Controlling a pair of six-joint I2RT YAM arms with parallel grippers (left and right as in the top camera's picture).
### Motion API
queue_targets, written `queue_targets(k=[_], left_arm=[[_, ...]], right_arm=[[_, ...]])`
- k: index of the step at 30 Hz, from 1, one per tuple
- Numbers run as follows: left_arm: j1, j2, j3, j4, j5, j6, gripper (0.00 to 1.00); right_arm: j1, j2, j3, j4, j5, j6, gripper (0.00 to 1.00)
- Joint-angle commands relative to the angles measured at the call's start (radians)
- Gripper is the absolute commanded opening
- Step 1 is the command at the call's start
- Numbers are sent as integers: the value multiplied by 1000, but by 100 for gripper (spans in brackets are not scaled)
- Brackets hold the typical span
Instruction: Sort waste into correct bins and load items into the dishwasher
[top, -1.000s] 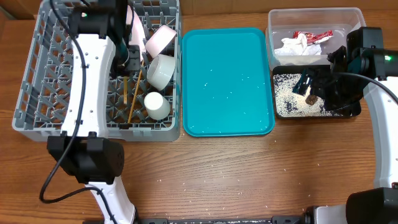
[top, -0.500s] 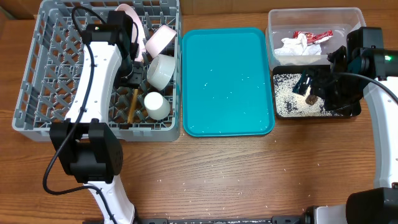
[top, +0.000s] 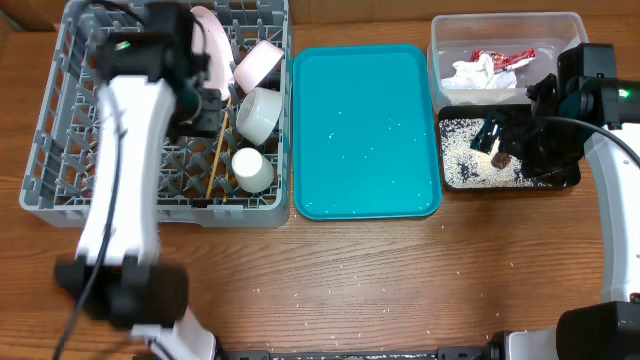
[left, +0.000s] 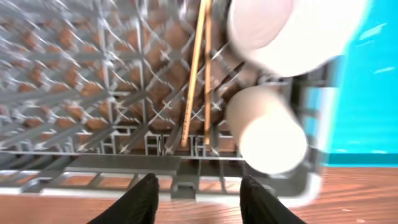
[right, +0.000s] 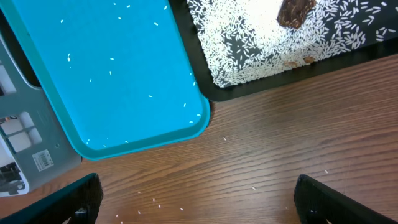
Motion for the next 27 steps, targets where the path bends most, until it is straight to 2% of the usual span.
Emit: queue_targets(k=[1,3,4,5,6,10,18,27], left_arm=[[3,-283,45,0,124,-33,50],[3,-385,44,-5,156,-32,56],[3,-445,42,-17,155,-32,86],[3,-465,42,-22,155,-32,95],[3,-497,42,-37,155,-45,100],[3,-513,41,-84,155,-117,100],[3,-444,40,-116,159,-144,100],[3,-369,40,-116,159,-144,100]], right_arm=[[0,-16,18,6,8,-4,100],[0,-16,18,6,8,-4,100],[0,-16,18,6,8,-4,100],[0,-16,18,6,8,-4,100],[0,-16,18,6,8,-4,100],[0,-16,18,6,8,-4,100],[5,-21,17,6,8,-4,100],[195,-224,17,5,7,-4,100]])
